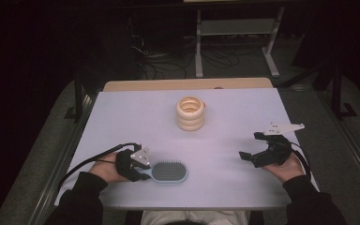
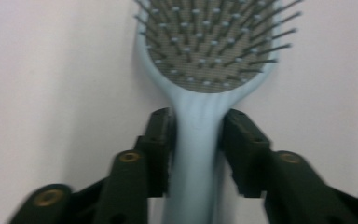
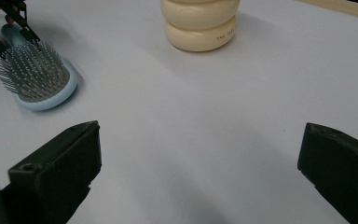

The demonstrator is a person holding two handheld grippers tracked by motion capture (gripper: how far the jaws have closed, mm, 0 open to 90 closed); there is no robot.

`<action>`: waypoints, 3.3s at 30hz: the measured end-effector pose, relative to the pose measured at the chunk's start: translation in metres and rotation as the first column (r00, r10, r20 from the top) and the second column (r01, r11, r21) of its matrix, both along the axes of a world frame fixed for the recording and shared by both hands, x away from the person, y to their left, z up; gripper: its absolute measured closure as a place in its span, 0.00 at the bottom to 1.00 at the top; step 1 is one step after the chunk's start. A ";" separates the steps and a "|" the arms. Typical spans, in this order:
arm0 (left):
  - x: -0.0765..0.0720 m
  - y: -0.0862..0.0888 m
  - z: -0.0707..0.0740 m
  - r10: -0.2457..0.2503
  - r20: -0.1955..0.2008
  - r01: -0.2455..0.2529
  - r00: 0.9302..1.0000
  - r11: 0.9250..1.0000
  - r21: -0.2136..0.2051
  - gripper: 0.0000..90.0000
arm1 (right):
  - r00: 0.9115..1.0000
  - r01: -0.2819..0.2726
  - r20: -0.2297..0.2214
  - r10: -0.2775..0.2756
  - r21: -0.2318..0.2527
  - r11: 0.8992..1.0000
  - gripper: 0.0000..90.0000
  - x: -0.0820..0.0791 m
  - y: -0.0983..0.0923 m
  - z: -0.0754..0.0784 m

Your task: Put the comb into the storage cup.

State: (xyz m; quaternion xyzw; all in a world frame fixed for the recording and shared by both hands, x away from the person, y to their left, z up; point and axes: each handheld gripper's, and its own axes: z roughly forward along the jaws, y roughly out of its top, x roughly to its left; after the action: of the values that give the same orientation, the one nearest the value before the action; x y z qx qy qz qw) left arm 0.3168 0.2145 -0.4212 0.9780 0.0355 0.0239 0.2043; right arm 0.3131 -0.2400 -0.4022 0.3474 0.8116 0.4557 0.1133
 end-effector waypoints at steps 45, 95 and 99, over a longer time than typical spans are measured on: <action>0.006 0.020 0.038 0.145 0.085 -0.132 0.986 0.980 -0.146 0.78 | 1.000 0.020 -0.004 -0.020 0.000 1.000 0.00 0.001 -0.003 0.000; 0.045 -0.010 0.140 0.124 0.216 -0.093 0.968 0.985 -0.147 0.78 | 1.000 0.021 0.002 -0.021 0.006 1.000 0.00 -0.001 -0.004 0.001; 0.049 -0.017 0.143 0.115 0.219 -0.085 0.969 0.986 -0.142 0.78 | 1.000 0.020 0.005 -0.020 0.008 1.000 0.00 -0.001 -0.004 0.001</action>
State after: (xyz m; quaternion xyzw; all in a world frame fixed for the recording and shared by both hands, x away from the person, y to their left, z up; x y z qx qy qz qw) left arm 0.3655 0.1973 -0.2785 0.9502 0.0631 0.1430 0.2696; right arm 0.3125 -0.2440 -0.4010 0.3546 0.8061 0.4587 0.1187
